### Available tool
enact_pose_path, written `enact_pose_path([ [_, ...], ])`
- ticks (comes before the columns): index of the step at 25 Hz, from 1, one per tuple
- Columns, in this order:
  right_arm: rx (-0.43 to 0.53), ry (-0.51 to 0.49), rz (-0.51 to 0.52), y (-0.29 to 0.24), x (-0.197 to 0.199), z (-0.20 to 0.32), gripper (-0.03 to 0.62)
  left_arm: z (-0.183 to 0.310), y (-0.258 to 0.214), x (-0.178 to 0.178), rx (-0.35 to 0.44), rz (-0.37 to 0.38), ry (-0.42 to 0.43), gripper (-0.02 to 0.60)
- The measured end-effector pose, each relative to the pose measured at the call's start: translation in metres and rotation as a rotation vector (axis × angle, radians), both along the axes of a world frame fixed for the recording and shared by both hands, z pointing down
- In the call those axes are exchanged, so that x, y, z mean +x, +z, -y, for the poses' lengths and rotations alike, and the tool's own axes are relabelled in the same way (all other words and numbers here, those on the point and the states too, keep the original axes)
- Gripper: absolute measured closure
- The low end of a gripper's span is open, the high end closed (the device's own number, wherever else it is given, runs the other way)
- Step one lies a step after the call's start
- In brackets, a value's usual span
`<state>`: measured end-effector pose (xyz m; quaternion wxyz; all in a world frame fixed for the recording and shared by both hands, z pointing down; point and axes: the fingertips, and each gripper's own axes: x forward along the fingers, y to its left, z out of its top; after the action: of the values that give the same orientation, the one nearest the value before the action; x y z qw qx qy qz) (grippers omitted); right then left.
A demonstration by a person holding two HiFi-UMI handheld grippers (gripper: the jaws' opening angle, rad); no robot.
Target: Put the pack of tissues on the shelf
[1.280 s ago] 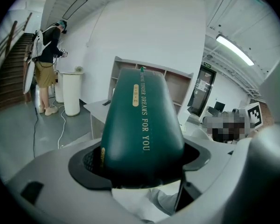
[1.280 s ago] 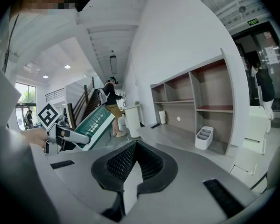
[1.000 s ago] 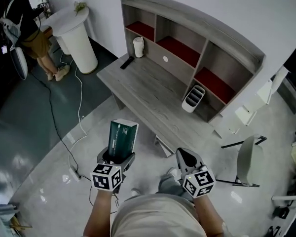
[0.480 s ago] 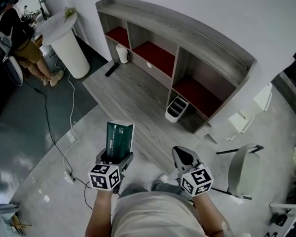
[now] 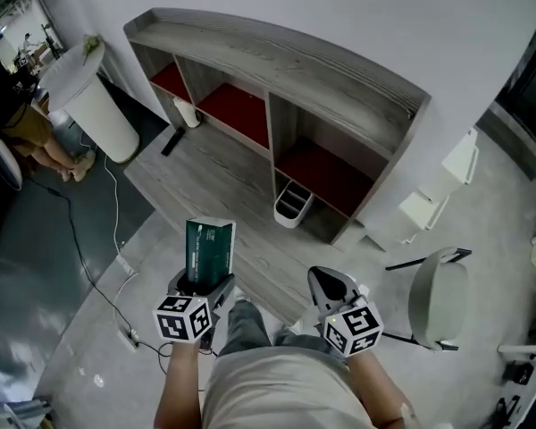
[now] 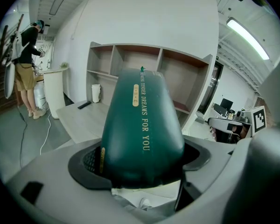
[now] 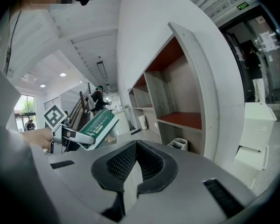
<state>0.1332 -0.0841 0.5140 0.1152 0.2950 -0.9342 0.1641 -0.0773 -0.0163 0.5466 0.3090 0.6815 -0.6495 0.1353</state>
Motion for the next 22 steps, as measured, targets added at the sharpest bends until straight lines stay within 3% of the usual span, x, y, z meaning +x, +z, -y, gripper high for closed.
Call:
enact_pose_path([
  [10, -0.001, 0.176, -0.024, -0.005, 0.020, 0.054, 0.566, 0.106, -0.018, -0.027, 0.028, 0.038, 0.110, 0.147],
  [22, 0.013, 0.295, -0.057, -0.021, -0.017, 0.104, 0.566, 0.254, -0.047, -0.076, 0.047, 0.096, 0.249, 0.147],
])
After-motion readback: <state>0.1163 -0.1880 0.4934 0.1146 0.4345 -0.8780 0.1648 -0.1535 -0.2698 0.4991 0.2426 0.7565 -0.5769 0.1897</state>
